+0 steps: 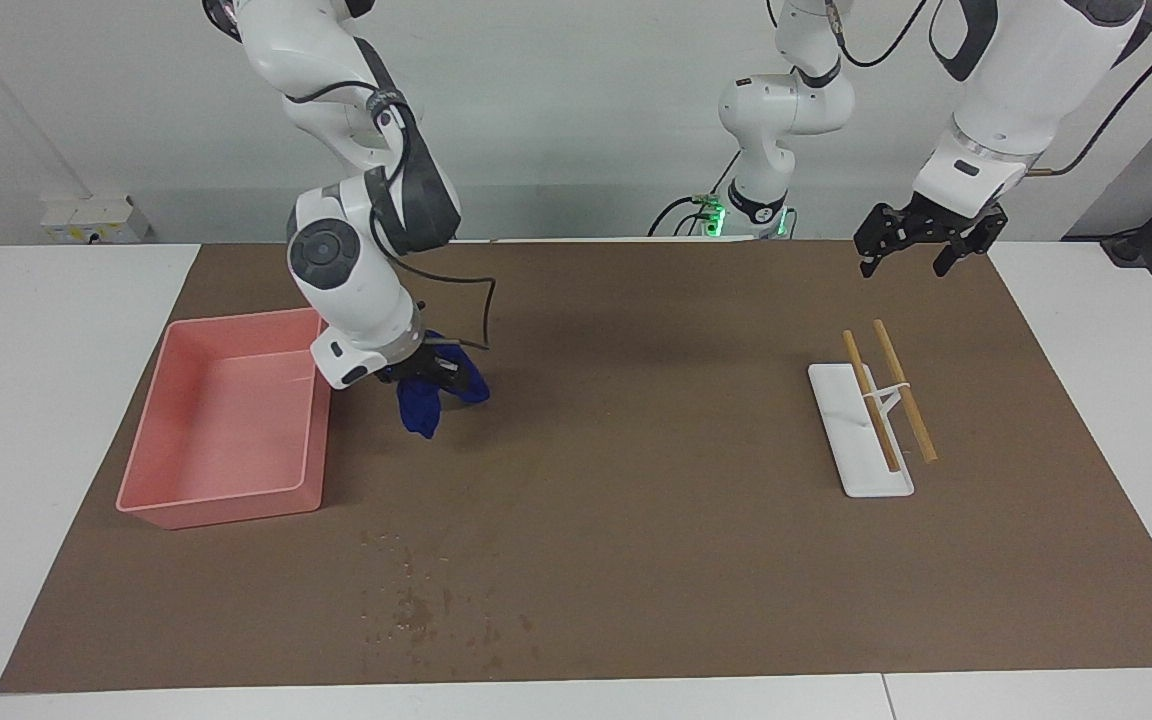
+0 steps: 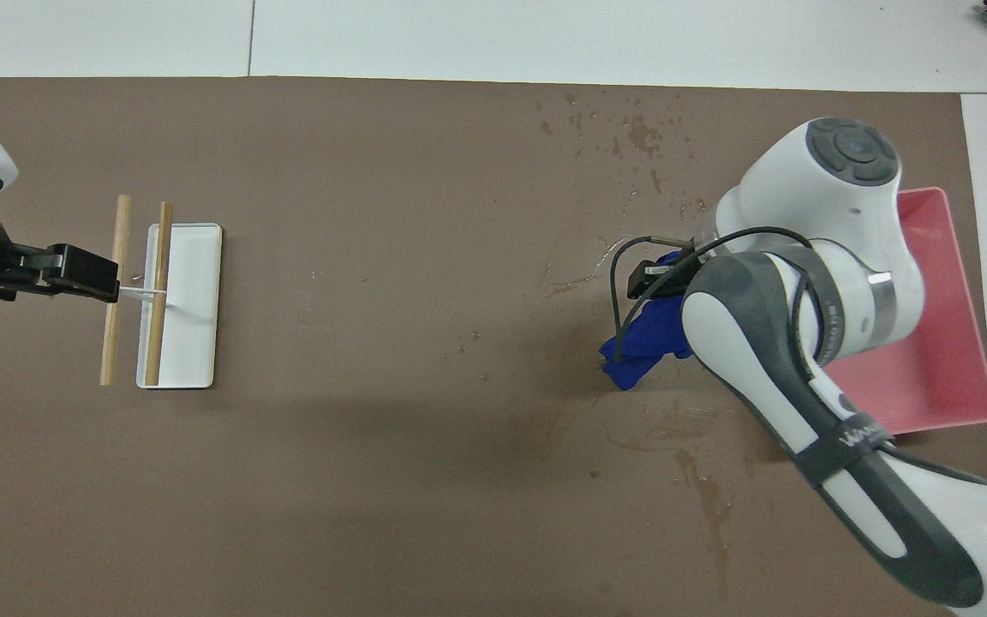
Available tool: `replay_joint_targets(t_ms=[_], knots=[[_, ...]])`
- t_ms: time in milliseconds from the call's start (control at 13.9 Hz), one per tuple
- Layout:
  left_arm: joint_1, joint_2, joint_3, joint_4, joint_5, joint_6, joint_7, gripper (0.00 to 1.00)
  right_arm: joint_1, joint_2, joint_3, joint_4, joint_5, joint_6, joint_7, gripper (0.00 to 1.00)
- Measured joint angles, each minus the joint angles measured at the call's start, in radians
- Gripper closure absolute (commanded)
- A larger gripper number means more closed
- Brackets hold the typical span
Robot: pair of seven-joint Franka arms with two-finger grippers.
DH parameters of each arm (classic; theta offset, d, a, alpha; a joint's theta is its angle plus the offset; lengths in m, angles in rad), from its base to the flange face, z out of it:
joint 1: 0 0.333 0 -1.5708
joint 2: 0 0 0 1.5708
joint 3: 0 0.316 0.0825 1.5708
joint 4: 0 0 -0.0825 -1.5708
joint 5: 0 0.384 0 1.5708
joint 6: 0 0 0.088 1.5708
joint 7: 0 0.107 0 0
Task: Wipe water with towel using both arms
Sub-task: 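Carry the towel into the pink bin with the right gripper, then release the towel in the pink bin and hold the right gripper there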
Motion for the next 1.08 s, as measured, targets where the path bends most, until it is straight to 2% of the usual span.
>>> replay_joint_targets(t_ms=[360,576,720,864,1080], knots=[[0.0,0.0,0.0,0.0,0.0,0.0,0.0,0.0,-0.123,-0.134,-0.002,0.05,-0.017,-0.229,-0.215,1.0],[0.0,0.0,0.0,0.0,0.0,0.0,0.0,0.0,-0.216,-0.176,-0.004,0.096,-0.089,-0.331,-0.393,1.0],[0.0,0.0,0.0,0.0,0.0,0.0,0.0,0.0,-0.282,-0.179,-0.005,0.099,-0.128,-0.315,-0.52,1.0],[0.0,0.0,0.0,0.0,0.0,0.0,0.0,0.0,-0.336,-0.173,-0.006,0.08,-0.132,-0.232,-0.593,1.0],[0.0,0.0,0.0,0.0,0.0,0.0,0.0,0.0,-0.351,-0.159,-0.006,-0.008,-0.132,-0.069,-0.608,1.0]])
